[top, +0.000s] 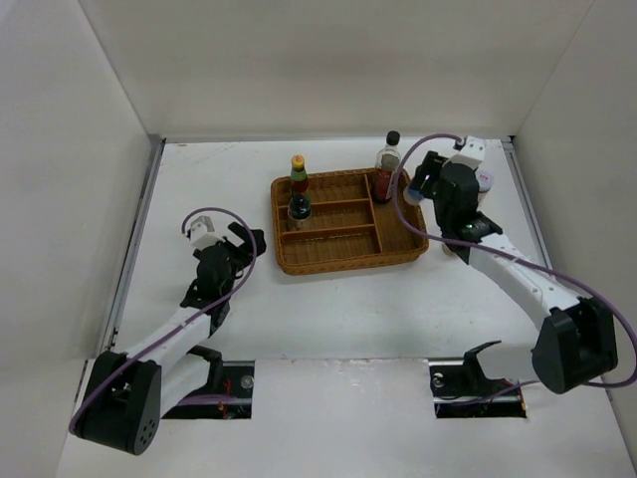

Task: Organize the condiment bottles

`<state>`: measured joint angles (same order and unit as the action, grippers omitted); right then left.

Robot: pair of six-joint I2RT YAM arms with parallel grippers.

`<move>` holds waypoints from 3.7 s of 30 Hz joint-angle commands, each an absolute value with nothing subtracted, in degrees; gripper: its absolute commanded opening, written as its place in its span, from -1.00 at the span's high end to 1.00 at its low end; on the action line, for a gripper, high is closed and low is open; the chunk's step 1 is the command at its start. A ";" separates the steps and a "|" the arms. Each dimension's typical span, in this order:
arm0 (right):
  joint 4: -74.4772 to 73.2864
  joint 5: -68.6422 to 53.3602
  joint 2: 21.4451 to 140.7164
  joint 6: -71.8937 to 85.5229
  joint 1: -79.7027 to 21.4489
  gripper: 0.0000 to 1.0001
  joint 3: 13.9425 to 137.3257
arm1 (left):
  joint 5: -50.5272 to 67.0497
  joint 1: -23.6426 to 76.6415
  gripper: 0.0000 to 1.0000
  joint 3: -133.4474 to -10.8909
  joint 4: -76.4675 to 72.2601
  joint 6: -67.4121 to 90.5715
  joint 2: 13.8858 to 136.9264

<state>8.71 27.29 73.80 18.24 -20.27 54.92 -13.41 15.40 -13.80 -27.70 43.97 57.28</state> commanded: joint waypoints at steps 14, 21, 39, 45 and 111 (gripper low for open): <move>21.53 25.84 86.74 16.44 -25.62 -0.08 58.45 | -13.54 14.98 -1.00 -12.83 -31.55 44.47 56.08; 24.25 26.98 90.96 16.35 -26.85 -0.21 57.75 | -13.01 15.33 -1.00 -13.27 -31.73 44.47 57.30; 6.36 46.48 63.82 23.20 -23.09 -0.93 41.58 | -13.19 15.51 -1.00 -12.83 -32.08 44.56 56.87; -0.79 45.53 64.33 25.31 -16.75 -0.95 39.81 | -13.27 16.13 -1.00 -12.92 -32.17 44.74 57.21; 13.80 35.43 80.66 23.38 -5.51 -0.98 51.49 | -11.07 15.07 -1.00 -12.74 -32.34 45.26 56.87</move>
